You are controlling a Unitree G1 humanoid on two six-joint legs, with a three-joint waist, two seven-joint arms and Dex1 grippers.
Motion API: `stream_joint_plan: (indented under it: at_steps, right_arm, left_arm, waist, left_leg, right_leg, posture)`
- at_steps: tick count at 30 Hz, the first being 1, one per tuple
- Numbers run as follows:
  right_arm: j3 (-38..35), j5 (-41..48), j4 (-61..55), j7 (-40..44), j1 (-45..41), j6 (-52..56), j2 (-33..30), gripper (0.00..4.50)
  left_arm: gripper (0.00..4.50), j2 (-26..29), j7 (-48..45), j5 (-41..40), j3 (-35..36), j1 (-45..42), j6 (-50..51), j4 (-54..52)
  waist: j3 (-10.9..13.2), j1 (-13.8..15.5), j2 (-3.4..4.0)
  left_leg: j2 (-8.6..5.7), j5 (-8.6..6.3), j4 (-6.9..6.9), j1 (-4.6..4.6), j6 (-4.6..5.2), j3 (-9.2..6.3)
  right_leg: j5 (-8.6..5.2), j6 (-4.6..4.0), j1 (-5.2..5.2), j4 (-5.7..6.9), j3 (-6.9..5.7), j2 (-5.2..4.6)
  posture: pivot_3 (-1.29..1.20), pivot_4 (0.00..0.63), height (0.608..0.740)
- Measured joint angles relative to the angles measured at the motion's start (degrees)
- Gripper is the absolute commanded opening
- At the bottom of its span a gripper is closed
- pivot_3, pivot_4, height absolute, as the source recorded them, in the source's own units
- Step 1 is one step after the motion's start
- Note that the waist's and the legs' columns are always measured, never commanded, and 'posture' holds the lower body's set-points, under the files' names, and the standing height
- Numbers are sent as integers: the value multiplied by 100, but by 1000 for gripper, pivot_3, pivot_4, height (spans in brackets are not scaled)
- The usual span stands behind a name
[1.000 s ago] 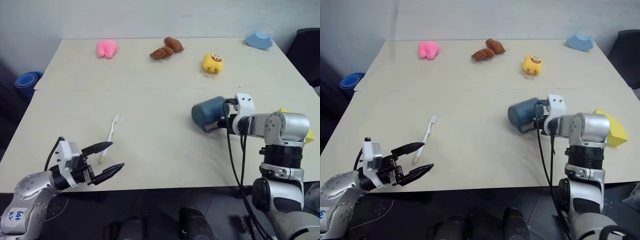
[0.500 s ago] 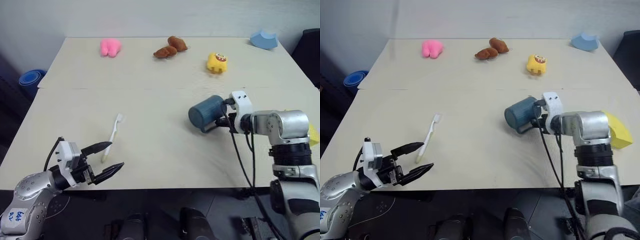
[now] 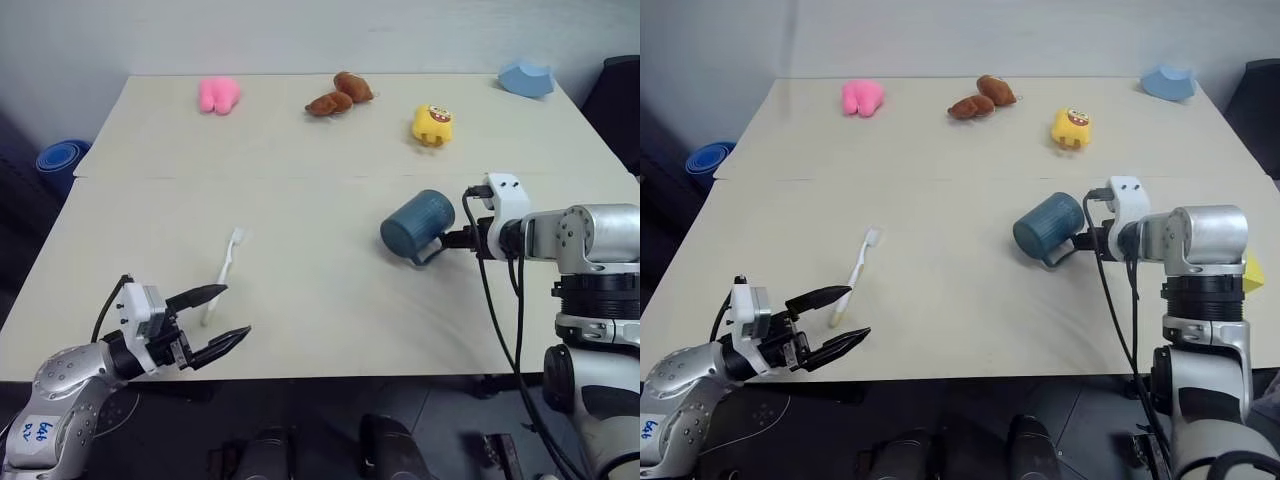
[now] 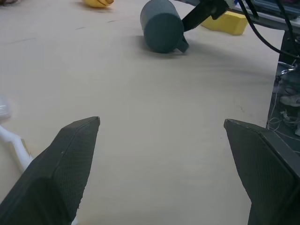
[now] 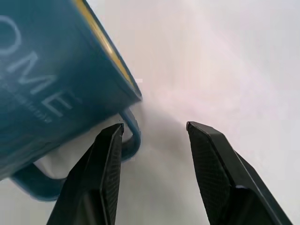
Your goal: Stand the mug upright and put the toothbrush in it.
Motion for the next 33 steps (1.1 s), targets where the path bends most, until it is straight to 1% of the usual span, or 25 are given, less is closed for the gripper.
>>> stream_joint_plan:
  at_steps: [2, 3, 4, 6, 9, 12, 16, 17, 20, 23, 25, 26, 28, 29, 30, 31, 32, 33]
  right_arm:
    - [-389, -23, -491, -376, 6, 735, 431, 2222]
    - [-472, -27, -622, -536, 29, 856, 642, 2222]
    - [-693, -59, -723, -767, 85, 893, 956, 2222]
    - [-901, -102, -819, -1052, 155, 916, 1294, 2222]
    - [-1067, -244, -831, -1375, 116, 908, 1524, 2222]
    - [-988, -348, -740, -1513, 114, 783, 1538, 1641]
    - [-982, -429, -517, -1593, 110, 540, 1537, 156]
    - [-1009, -403, -465, -1559, 94, 436, 1537, 25]
    - [-969, -355, -377, -1441, -1, 398, 1456, 25]
    - [-871, -99, -389, -948, 116, 163, 1176, 25]
    - [-535, 223, -663, -134, 453, -435, 835, 25]
    - [-302, 340, -899, 357, 675, -976, 650, 25]
    - [-17, 383, -1297, 1117, 1015, -2297, 531, 25]
    - [101, 367, -1393, 1329, 1092, -2850, 530, 25]
    - [242, 243, -1413, 1446, 1165, -3636, 560, 25]
    - [335, 92, -1374, 1446, 1203, -4248, 644, 25]
    - [407, -165, -1220, 1353, 1255, -5148, 854, 25]
    - [483, -330, -1015, 1215, 1265, -5746, 1084, 25]
  left_arm:
    - [4500, -50, 2, 21, -39, 13, -13, 0]
    - [4500, -66, 3, 28, -64, 13, -17, -1]
    - [4500, -75, 2, 37, -90, 19, -30, 0]
    - [4500, -93, 5, 44, -128, 34, -59, 0]
    - [4500, -118, 11, 51, -150, 74, -70, -2]
    - [4500, -121, 16, 59, -149, 113, -103, -2]
    - [4500, -138, 58, 78, -149, 165, -133, -2]
    - [4500, -154, 73, 85, -147, 183, -139, -5]
    - [4500, -197, 117, 91, -147, 219, -159, -31]
    - [4500, -211, 193, 87, -133, 244, -170, -91]
    - [4500, -214, 224, 64, -71, 264, -170, -163]
    - [4500, -213, 240, 45, -19, 257, -169, -168]
    - [4500, -212, 269, 24, 70, 259, -167, -167]
    - [4500, -213, 277, 18, 77, 239, -167, -167]
    - [4500, -213, 290, 14, 77, 207, -167, -167]
    - [4500, -214, 304, 15, 78, 191, -167, -167]
    - [4500, -217, 325, 15, 78, 172, -167, -157]
    - [4500, -227, 342, 19, 79, 144, -168, -142]
  waist:
    - [0, -8, 1]
    - [0, -12, 1]
    - [0, -16, 1]
    - [1, -17, 2]
    - [-2, -21, -2]
    - [-9, -22, -14]
    - [-25, -26, -42]
    - [-26, -27, -41]
    - [-29, -27, -41]
    - [-28, -12, -39]
    - [-21, -12, -30]
    - [-16, -16, -20]
    - [-11, -23, -12]
    - [-10, -39, -11]
    - [-10, -47, -11]
    - [-10, -50, -12]
    - [-11, -51, -14]
    - [-11, -53, -14]
  left_leg:
    - [1, 0, 0, 0, 0, 0]
    - [1, 0, 0, 1, 0, 0]
    - [1, 0, 0, 1, -1, 0]
    - [-1, 0, 0, 0, -1, 3]
    - [-1, 0, 1, 2, -1, 4]
    - [-1, 0, 2, 6, -1, 4]
    - [0, 0, 2, 11, -1, 4]
    - [0, 0, 2, 11, -1, 4]
    - [2, 0, 0, 16, -1, 3]
    - [0, -1, -1, 10, 0, 1]
    - [-1, -2, -6, 4, 2, -1]
    - [-2, -3, -13, 4, 3, 2]
    - [-1, -2, -22, 6, 3, 5]
    - [0, -2, -24, 9, 2, 13]
    - [0, -2, -26, 15, 2, 22]
    - [1, -2, -26, 18, 2, 25]
    - [1, -1, -25, 21, 0, 28]
    - [1, 0, -24, 22, -1, 30]
  right_leg:
    - [0, 0, 0, 1, 0, 1]
    - [0, 0, -1, 3, 1, 1]
    - [0, 0, -1, 4, 1, 1]
    - [0, 0, -7, 9, 4, 0]
    - [0, 0, -7, 13, 4, 1]
    - [0, 0, -3, 14, 5, 1]
    - [0, 0, 2, 14, 6, 1]
    - [0, 0, 2, 14, 6, 1]
    - [0, -1, 3, 16, 7, 2]
    - [0, -1, 2, 10, 6, 0]
    - [0, 0, 0, -1, 4, 0]
    - [0, 0, -1, -7, 5, 0]
    - [0, 1, -2, -15, 3, 2]
    - [0, 1, -3, -16, 3, 3]
    - [1, 2, -2, -16, 5, 2]
    - [1, 2, -2, -14, 6, 2]
    - [1, 2, -2, -12, 6, 2]
    - [1, 2, -2, -12, 7, 2]
  posture:
    - [0, 150, 740]
    - [0, 150, 740]
    - [0, 150, 740]
    - [0, 150, 740]
    - [0, 150, 740]
    - [0, 150, 740]
    - [0, 150, 740]
    - [0, 150, 740]
    - [0, 150, 740]
    - [0, 150, 740]
    - [0, 150, 740]
    - [0, 150, 740]
    - [0, 150, 740]
    - [0, 150, 740]
    - [0, 150, 740]
    - [0, 150, 740]
    - [0, 150, 740]
    - [0, 150, 740]
